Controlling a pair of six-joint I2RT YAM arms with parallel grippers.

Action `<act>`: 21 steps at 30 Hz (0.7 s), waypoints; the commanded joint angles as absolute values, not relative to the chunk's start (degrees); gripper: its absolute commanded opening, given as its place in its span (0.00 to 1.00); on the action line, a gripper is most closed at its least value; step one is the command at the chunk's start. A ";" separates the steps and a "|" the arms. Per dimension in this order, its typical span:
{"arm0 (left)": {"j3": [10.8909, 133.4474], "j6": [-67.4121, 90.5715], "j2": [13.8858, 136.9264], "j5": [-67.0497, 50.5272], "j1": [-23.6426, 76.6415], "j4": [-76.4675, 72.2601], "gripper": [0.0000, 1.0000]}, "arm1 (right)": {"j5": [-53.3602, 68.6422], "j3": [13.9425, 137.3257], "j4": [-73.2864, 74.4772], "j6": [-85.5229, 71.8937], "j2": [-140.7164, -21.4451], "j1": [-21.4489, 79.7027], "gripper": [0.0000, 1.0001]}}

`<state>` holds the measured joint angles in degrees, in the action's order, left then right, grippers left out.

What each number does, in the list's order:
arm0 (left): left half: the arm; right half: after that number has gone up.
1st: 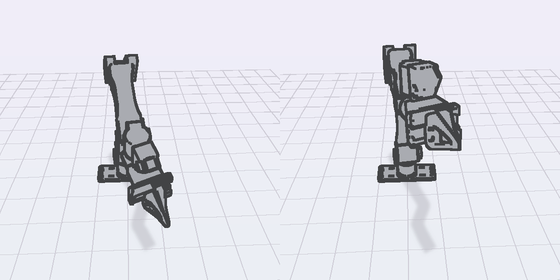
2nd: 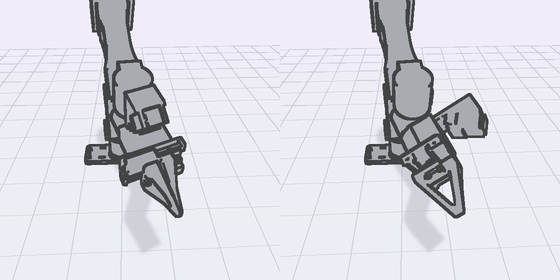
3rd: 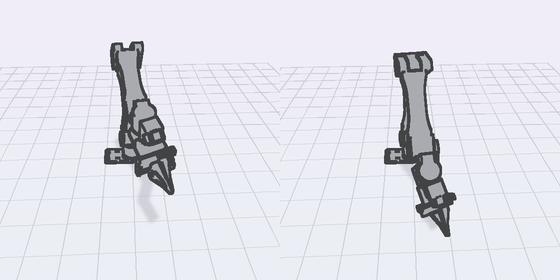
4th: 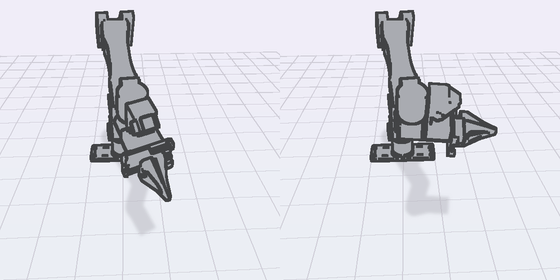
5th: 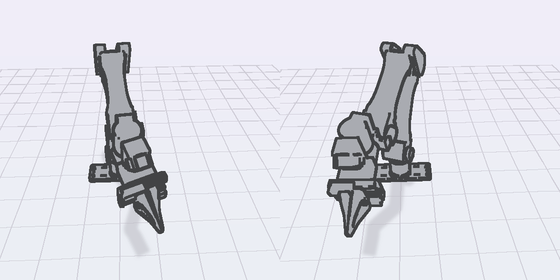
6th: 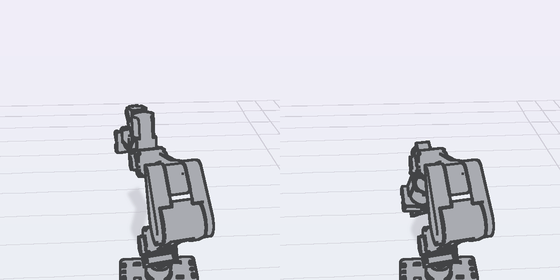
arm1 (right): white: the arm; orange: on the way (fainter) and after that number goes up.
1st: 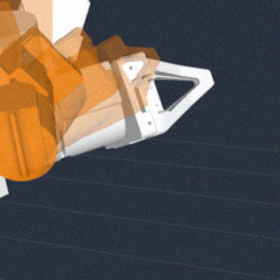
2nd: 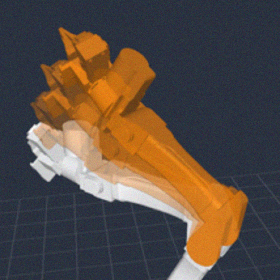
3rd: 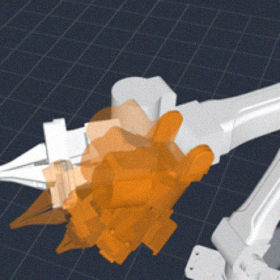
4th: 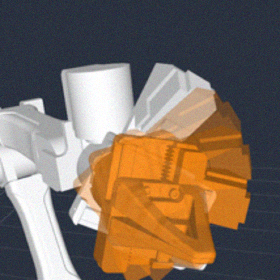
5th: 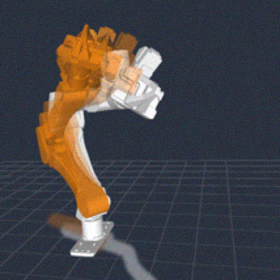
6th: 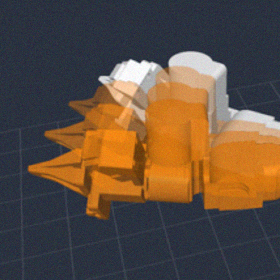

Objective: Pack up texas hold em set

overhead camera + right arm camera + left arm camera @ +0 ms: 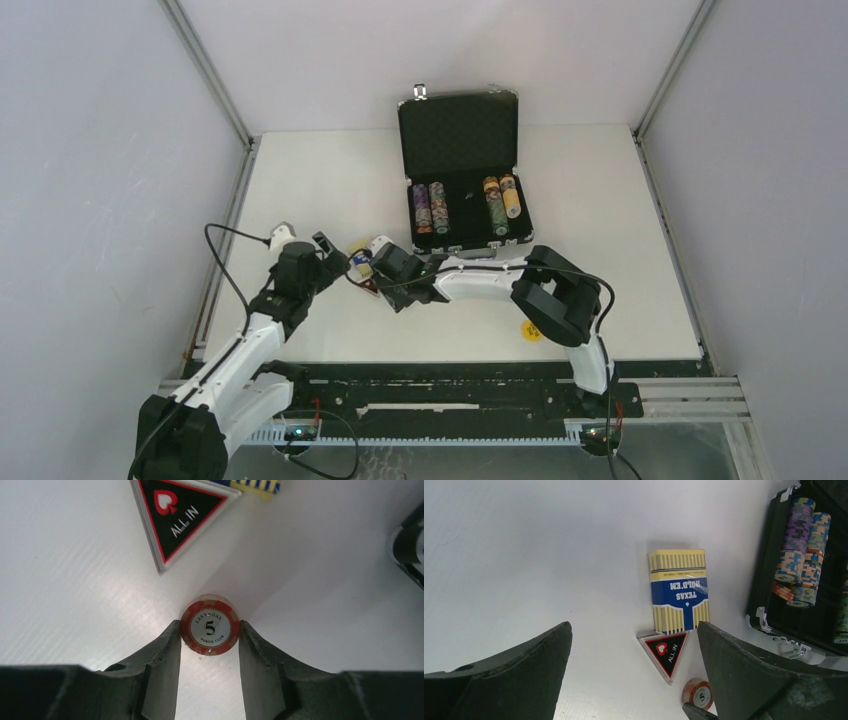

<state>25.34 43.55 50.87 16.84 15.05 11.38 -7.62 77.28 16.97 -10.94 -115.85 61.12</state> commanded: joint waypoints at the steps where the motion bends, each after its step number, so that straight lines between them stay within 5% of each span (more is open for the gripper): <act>1: 24.17 43.51 49.86 15.43 14.58 9.11 1.00 | -10.93 74.55 15.28 -10.16 -109.65 61.26 0.29; 11: 24.48 42.94 49.43 5.71 15.06 6.67 1.00 | -8.75 62.16 7.22 -1.34 -96.22 61.36 0.27; 21: 30.21 44.30 51.52 -22.96 21.25 1.36 1.00 | -4.77 52.83 6.01 1.10 -81.15 61.79 0.27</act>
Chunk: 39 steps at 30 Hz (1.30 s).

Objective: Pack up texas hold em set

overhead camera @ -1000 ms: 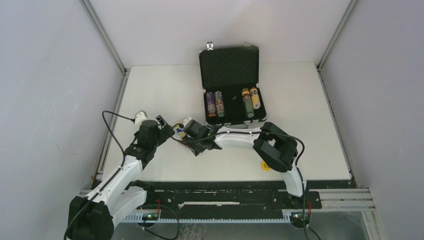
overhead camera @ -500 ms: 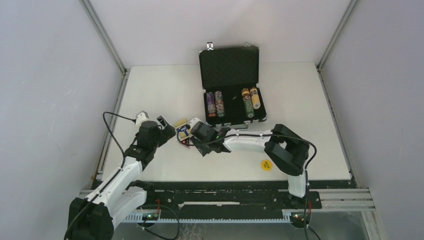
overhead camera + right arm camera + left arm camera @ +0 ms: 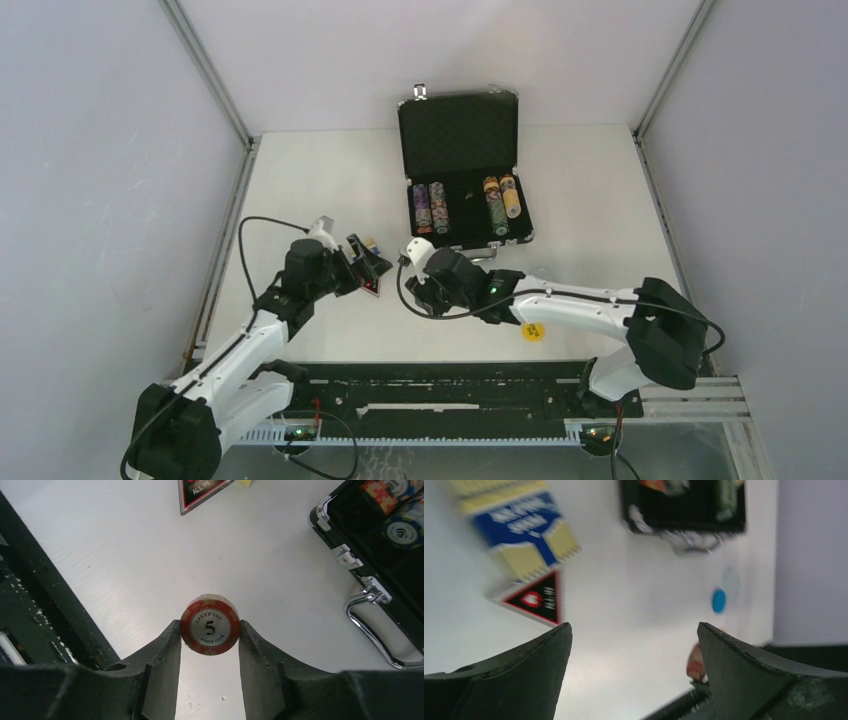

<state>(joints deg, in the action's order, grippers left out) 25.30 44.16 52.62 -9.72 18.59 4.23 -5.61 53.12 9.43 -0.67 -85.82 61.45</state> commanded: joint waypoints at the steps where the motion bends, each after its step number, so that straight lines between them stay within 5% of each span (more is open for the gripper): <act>1: 31.29 43.62 51.11 -23.93 22.03 2.76 0.99 | -5.15 52.84 6.40 1.18 -80.25 61.83 0.27; 17: 39.28 40.85 54.12 -36.32 27.36 11.07 0.88 | -2.41 51.94 5.01 3.81 -71.49 61.75 0.27; 39: 41.92 39.11 55.88 -37.59 30.78 13.24 0.68 | 0.78 51.95 3.12 2.81 -69.60 62.71 0.25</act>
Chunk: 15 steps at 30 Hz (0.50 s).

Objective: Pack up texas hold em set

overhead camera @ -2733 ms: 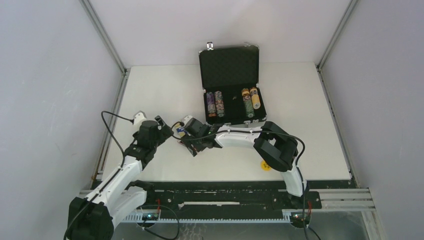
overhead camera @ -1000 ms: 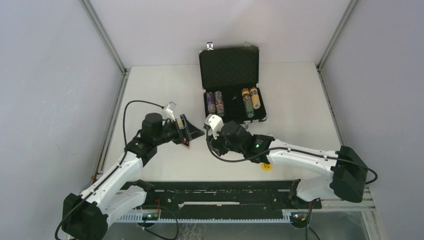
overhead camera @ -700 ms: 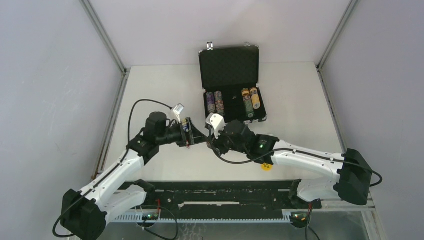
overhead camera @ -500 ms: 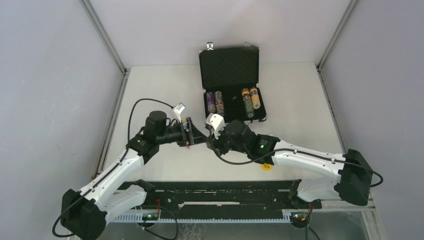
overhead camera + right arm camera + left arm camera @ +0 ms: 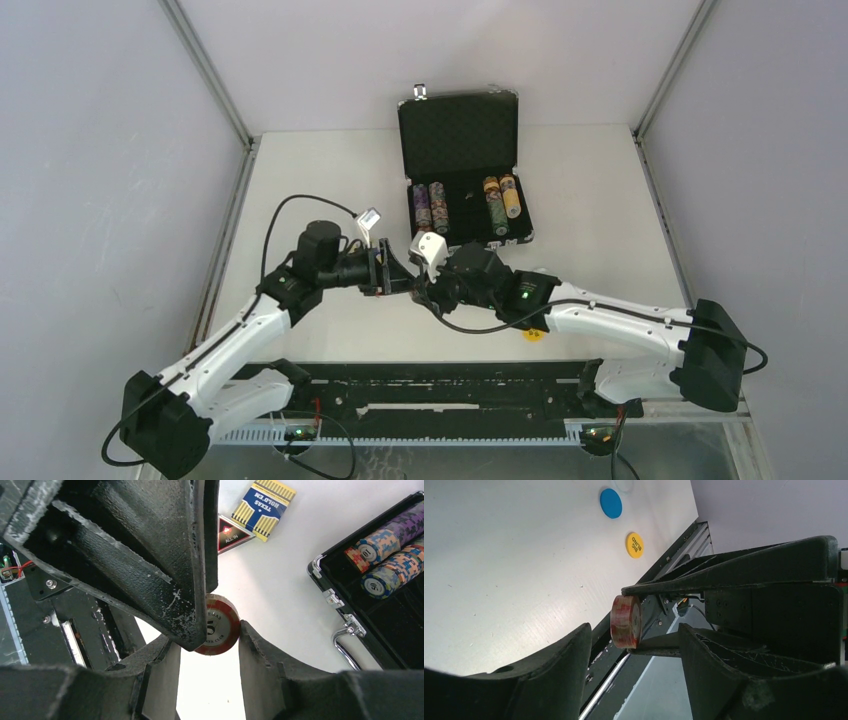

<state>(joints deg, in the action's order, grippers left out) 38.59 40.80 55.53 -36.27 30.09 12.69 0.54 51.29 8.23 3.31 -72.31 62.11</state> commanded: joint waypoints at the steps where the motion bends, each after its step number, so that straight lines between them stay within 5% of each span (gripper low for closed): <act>1: 41.91 39.11 55.96 -37.59 30.76 13.27 0.68 | 0.79 51.94 3.25 2.81 -69.34 62.79 0.25; 10: 41.01 39.11 55.41 -36.87 30.86 13.10 0.50 | 1.78 51.95 2.45 2.87 -69.41 62.93 0.25; 15: 40.80 38.85 55.14 -37.88 31.10 11.99 0.31 | 2.61 51.94 2.10 2.88 -70.16 63.04 0.25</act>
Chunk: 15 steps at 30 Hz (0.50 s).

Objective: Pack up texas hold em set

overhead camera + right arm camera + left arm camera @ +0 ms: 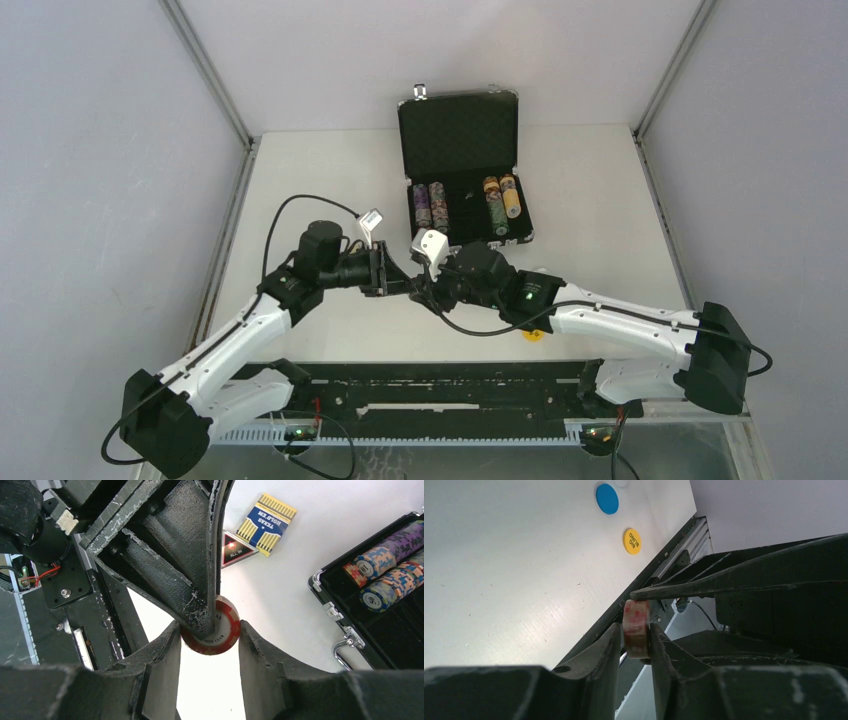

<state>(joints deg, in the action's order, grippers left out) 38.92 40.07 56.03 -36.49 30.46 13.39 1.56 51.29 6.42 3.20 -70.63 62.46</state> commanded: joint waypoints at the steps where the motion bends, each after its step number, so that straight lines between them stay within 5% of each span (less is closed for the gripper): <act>1: 40.92 38.85 55.09 -37.75 31.23 11.96 0.25 | 2.30 51.94 2.29 2.90 -70.24 63.02 0.25; 4: 41.24 36.68 54.51 -35.42 31.35 12.46 0.11 | 1.56 51.95 3.01 2.94 -70.18 63.02 0.25; 8: 41.10 33.84 54.07 -30.04 31.38 12.60 0.10 | 2.07 51.97 3.54 3.31 -70.09 62.69 0.23; 10: 40.69 33.03 54.21 -27.75 31.38 11.10 0.01 | 2.18 51.95 3.89 3.58 -70.03 62.31 0.29; 15: 37.17 28.23 53.05 -16.87 31.39 2.93 0.00 | 2.27 51.99 6.12 4.40 -68.05 60.97 0.50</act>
<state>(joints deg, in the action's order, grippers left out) 38.79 36.49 54.74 -30.81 32.21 10.63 0.86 51.27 5.91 4.43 -71.13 61.71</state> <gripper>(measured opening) 0.178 0.478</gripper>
